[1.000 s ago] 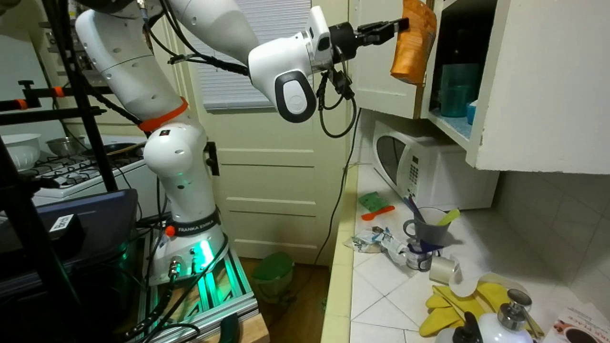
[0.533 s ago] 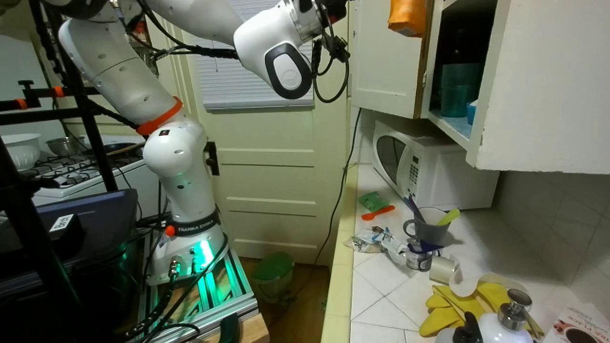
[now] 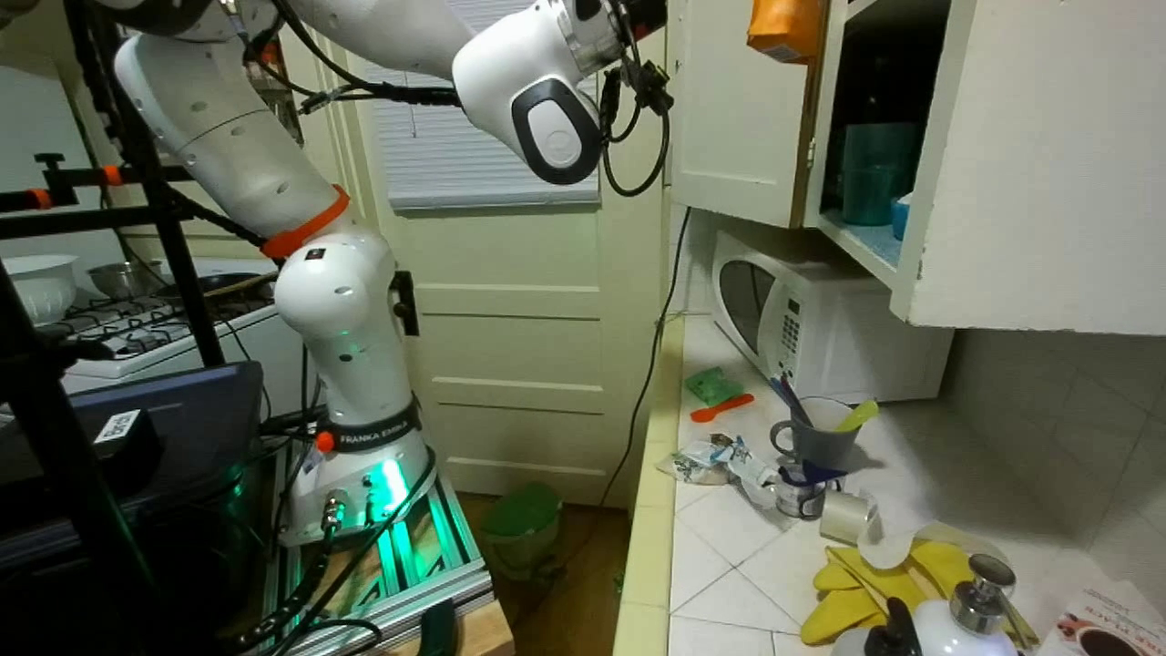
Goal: Put the orange sachet in the middle compartment of the top cabinet
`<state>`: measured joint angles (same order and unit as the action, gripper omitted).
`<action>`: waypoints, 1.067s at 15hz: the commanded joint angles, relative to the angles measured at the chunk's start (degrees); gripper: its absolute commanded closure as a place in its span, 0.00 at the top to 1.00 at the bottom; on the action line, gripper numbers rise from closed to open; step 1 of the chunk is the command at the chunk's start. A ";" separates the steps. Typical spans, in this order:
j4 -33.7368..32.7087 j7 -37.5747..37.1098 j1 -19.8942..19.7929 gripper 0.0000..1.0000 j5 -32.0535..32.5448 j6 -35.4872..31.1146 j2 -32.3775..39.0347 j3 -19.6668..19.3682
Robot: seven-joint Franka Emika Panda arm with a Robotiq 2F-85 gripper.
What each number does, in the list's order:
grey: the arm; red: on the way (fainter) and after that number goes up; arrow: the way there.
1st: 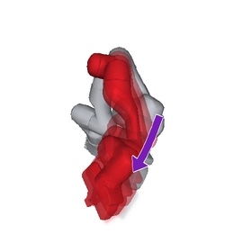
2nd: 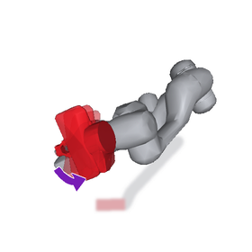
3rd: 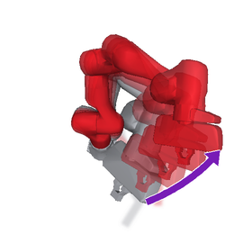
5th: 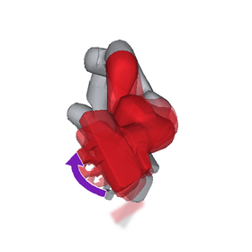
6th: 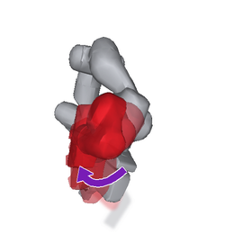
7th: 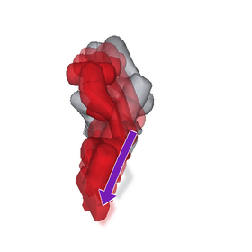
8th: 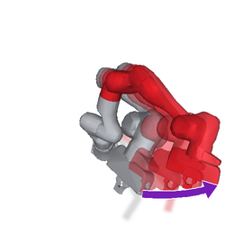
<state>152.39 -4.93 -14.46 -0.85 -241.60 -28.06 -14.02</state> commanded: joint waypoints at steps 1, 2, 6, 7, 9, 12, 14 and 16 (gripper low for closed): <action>-9.20 2.52 0.04 0.00 -10.45 -0.37 1.25 2.75; -11.64 3.09 -0.06 0.00 -12.77 -1.16 2.00 3.38; -21.99 6.01 0.18 0.00 -19.08 -1.62 6.89 5.44; -23.04 6.80 0.42 0.00 -20.11 -1.76 8.14 5.99; -24.40 7.77 1.24 0.00 -22.85 -0.74 10.45 7.13; -27.31 7.17 2.62 0.00 -26.19 0.28 14.41 8.20; -29.12 5.47 3.57 0.00 -28.01 0.80 16.18 8.00; -31.11 3.71 4.16 0.00 -27.77 0.24 17.90 7.47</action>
<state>125.64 0.25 -11.59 -26.75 -241.28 -12.70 -5.79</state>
